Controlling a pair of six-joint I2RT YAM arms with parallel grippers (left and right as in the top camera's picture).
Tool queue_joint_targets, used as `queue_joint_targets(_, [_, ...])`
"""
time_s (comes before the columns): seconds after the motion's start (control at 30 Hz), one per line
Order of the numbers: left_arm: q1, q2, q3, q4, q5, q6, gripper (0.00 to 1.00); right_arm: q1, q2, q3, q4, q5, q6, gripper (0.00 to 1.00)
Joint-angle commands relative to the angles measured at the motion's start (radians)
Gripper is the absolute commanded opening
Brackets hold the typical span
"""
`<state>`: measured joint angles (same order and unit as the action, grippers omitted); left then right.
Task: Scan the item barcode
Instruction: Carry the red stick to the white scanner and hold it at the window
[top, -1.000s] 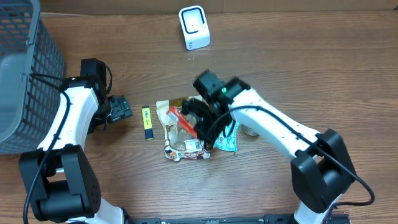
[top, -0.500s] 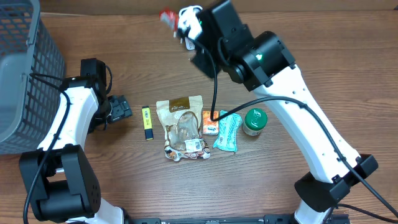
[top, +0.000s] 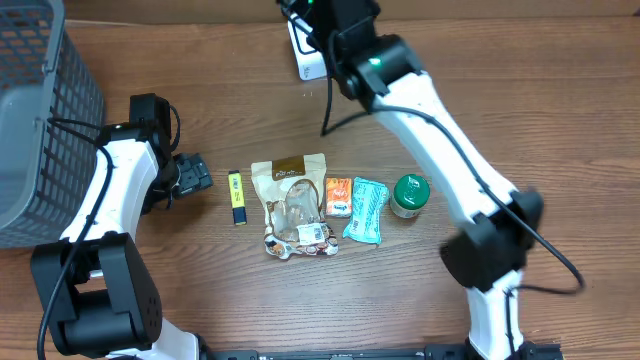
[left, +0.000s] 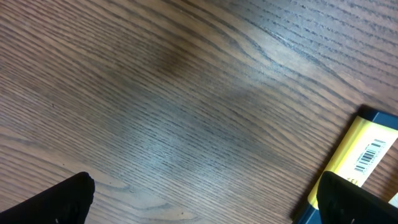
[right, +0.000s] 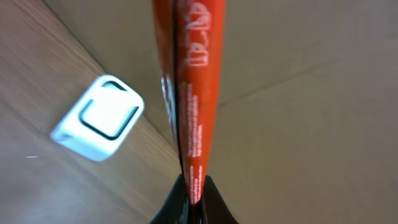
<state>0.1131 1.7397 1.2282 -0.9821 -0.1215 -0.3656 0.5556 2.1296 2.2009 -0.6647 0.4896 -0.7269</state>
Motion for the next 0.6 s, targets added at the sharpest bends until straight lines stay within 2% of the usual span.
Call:
queue_joint_targets(0.0, [-0.002,0.005,-0.003,0.0,-0.009,0.011,1.0,-0.021,0.119,0.012,0.109,0.139,-0.064,0.03])
queue_joint_targets(0.3, [-0.002,0.005,-0.003,0.0,-0.009,0.011,1.0,-0.051,0.293,0.011,0.198,0.172,-0.063,0.03])
queue_joint_targets(0.57, [-0.002,0.005,-0.003,0.0,-0.009,0.011,1.0,-0.052,0.391,0.011,0.258,0.277,-0.068,0.03])
